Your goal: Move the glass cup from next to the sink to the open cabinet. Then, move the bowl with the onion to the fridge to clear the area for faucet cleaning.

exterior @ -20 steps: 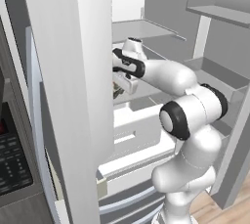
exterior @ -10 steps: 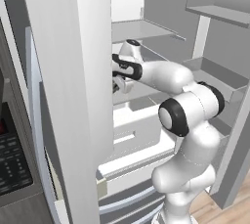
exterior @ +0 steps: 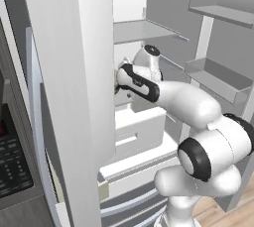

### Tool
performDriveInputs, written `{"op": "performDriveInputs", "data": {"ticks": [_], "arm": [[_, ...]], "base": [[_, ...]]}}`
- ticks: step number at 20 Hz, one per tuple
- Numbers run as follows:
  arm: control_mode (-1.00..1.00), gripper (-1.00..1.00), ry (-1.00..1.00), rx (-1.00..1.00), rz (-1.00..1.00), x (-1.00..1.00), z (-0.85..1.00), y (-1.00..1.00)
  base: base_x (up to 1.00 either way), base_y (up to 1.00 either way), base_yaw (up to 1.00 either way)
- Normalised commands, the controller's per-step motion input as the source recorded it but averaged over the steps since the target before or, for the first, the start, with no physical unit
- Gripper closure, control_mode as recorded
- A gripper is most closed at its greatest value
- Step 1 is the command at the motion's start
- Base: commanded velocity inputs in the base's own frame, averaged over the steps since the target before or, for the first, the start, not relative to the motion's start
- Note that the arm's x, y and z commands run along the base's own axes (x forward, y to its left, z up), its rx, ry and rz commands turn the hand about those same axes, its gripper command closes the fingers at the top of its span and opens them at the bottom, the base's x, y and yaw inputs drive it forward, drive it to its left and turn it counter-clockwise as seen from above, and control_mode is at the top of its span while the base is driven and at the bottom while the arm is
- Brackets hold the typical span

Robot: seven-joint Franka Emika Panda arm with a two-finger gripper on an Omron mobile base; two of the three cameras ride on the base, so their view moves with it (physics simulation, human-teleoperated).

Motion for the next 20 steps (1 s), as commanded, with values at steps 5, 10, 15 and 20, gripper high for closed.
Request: {"op": "performDriveInputs", "data": {"ticks": [5,10,15,20], "arm": [[-1.0,-1.0,-0.07,0.11,-0.16,-1.0,0.11,-0.36],[-1.0,-1.0,0.01,0.02,-0.13,-1.0,0.77,-0.01],[-1.0,-1.0,0.06,0.0,-0.07,-1.0,1.0,0.0],[-1.0,-1.0,0.1,0.01,-0.15,-1.0,0.9,-0.07]], "base": [[0.0,0.0,0.0],[0.0,0.0,0.0],[0.0,0.0,0.0],[0.0,0.0,0.0]]}}
